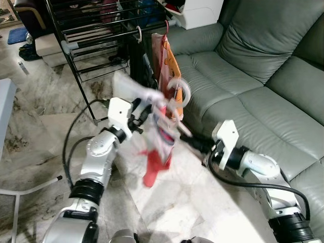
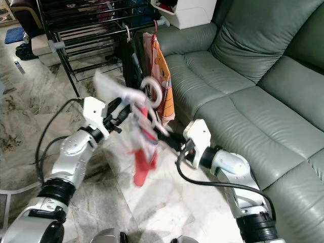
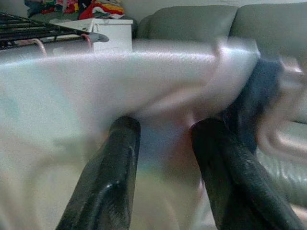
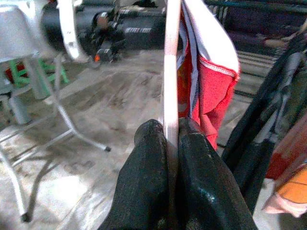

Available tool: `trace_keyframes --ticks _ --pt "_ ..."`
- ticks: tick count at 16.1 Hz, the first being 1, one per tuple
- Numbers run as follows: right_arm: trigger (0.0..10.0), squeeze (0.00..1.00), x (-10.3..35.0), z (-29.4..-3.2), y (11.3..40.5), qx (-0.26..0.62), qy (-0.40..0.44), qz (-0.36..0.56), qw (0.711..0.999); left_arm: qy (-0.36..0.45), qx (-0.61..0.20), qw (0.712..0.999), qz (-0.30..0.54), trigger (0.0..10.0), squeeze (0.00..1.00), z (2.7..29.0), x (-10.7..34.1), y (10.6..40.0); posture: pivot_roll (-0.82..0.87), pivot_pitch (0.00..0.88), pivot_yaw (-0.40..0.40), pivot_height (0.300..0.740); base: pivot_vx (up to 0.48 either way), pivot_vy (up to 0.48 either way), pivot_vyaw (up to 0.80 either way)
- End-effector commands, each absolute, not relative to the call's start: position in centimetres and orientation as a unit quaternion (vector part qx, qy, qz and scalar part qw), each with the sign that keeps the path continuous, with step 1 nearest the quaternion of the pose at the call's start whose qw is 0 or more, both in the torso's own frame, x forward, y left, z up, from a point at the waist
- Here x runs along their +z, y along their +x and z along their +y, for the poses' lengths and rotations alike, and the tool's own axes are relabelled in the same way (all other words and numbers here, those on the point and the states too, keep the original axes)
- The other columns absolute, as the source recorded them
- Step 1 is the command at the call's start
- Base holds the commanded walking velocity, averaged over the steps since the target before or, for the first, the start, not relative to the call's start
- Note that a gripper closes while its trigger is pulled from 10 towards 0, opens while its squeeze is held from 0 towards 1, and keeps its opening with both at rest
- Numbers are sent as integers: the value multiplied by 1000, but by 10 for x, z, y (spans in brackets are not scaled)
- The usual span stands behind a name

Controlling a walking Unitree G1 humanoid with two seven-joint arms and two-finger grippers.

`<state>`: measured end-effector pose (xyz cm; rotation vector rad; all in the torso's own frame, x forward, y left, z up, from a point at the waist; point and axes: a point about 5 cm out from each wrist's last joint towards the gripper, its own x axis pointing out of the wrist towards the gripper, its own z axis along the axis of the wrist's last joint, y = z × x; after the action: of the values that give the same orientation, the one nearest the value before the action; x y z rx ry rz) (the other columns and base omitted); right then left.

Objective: Hang hanger

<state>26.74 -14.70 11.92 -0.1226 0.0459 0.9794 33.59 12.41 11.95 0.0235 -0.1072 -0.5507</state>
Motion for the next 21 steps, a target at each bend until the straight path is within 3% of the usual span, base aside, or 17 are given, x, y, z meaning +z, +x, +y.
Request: trace_keyframes --ticks 1,4,21 --pt "10000 0 127 -141 267 494 -63 4 867 13 -274 959 -66 0 0 125 127 338 -99 0 7 740 0 0 0" --pt "10000 0 127 -141 264 510 -74 12 857 15 -272 960 -66 0 0 127 127 339 -100 0 4 740 0 0 0" --pt "10000 0 126 -164 275 441 -102 -5 892 52 -277 957 -63 0 0 136 123 338 -100 0 7 740 0 0 0"
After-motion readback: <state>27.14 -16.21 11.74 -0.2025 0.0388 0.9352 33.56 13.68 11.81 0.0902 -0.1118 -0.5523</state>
